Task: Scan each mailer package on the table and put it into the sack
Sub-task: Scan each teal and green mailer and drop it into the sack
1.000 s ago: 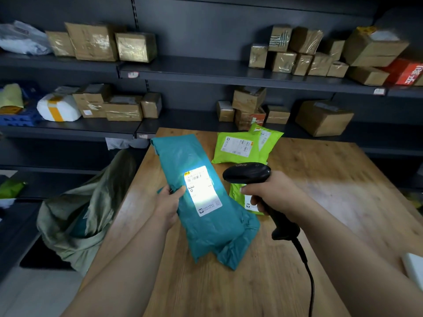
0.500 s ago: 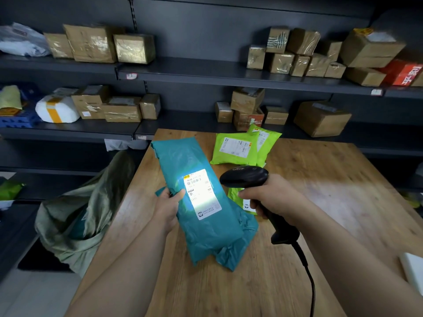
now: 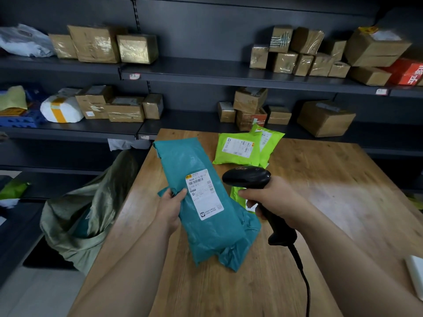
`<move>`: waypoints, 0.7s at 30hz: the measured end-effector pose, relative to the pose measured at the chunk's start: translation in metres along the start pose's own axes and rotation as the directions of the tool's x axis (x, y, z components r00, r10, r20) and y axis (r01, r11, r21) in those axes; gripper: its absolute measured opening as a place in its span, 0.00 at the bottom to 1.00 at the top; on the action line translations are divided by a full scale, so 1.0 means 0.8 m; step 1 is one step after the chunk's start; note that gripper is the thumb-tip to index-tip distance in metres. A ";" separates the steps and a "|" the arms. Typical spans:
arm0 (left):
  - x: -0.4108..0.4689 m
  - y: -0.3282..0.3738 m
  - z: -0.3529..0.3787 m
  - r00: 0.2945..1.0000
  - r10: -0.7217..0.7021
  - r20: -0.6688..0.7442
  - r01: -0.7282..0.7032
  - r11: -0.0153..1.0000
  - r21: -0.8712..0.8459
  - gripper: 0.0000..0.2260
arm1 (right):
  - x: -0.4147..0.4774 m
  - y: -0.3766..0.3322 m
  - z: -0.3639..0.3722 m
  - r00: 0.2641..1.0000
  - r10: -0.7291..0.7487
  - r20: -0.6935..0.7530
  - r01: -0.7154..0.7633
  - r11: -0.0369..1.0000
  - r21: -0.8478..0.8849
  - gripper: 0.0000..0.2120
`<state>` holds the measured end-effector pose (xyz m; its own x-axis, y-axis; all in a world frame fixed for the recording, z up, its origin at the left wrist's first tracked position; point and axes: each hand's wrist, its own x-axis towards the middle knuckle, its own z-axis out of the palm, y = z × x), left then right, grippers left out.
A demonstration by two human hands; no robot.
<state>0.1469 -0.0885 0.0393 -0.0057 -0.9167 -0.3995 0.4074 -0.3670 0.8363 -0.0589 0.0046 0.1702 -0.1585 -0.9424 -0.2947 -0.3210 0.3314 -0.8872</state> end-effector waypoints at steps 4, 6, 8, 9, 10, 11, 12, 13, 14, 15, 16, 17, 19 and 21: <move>-0.008 0.021 -0.023 0.999 0.036 -0.041 -0.035 0.999 0.023 0.10 | 0.017 -0.004 0.019 1.000 -0.012 0.008 0.011 0.996 0.087 0.06; -0.011 0.036 -0.046 0.996 0.053 -0.067 -0.050 0.997 0.050 0.11 | 0.026 -0.007 0.042 0.999 -0.009 0.030 0.004 0.986 0.168 0.05; -0.015 0.055 -0.072 0.993 0.076 -0.085 -0.071 0.996 0.061 0.12 | 0.033 -0.013 0.071 0.997 0.003 0.073 -0.023 0.961 0.276 0.03; -0.018 0.065 -0.087 0.990 0.091 -0.105 -0.084 0.994 0.065 0.11 | 0.036 -0.016 0.087 0.994 0.007 0.113 -0.043 0.948 0.316 0.02; -0.019 0.074 -0.103 0.986 0.107 -0.129 -0.099 0.993 0.068 0.10 | 0.039 -0.019 0.106 0.988 0.012 0.156 -0.065 0.937 0.343 0.02; -0.020 0.084 -0.120 0.981 0.120 -0.151 -0.110 0.991 0.073 0.09 | 0.043 -0.021 0.125 0.981 0.011 0.192 -0.081 0.929 0.361 0.04; -0.021 0.094 -0.139 0.976 0.132 -0.174 -0.119 0.990 0.081 0.09 | 0.045 -0.025 0.145 0.975 0.013 0.220 -0.095 0.925 0.367 0.05; -0.023 0.103 -0.157 0.970 0.140 -0.198 -0.124 0.988 0.089 0.09 | 0.049 -0.027 0.166 0.969 0.014 0.246 -0.105 0.926 0.362 0.06; -0.024 0.112 -0.178 0.964 0.146 -0.224 -0.127 0.987 0.098 0.09 | 0.050 -0.033 0.187 0.962 0.018 0.272 -0.119 0.927 0.357 0.06; -0.026 0.122 -0.200 0.957 0.151 -0.248 -0.129 0.986 0.104 0.09 | 0.053 -0.037 0.209 0.953 0.012 0.302 -0.125 0.925 0.358 0.05; -0.028 0.131 -0.222 0.951 0.153 -0.269 -0.129 0.986 0.104 0.08 | 0.052 -0.045 0.232 0.941 -0.001 0.337 -0.128 0.924 0.361 0.04; -0.030 0.141 -0.246 0.945 0.156 -0.286 -0.134 0.986 0.096 0.09 | 0.055 -0.051 0.257 0.930 -0.021 0.368 -0.122 0.924 0.363 0.04; -0.032 0.163 -0.296 0.936 0.159 -0.315 -0.144 0.987 0.072 0.13 | 0.057 -0.068 0.312 0.903 -0.031 0.428 -0.133 0.928 0.348 0.06; -0.034 0.186 -0.349 0.924 0.175 -0.341 -0.165 0.985 0.058 0.13 | 0.059 -0.084 0.375 0.873 -0.003 0.487 -0.177 0.930 0.323 0.08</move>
<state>0.4628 -0.0738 0.0700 0.3774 -0.8570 -0.3508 0.3490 -0.2193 0.9111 0.2354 -0.0759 0.1098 0.3171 -0.8464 -0.4278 0.0313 0.4602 -0.8873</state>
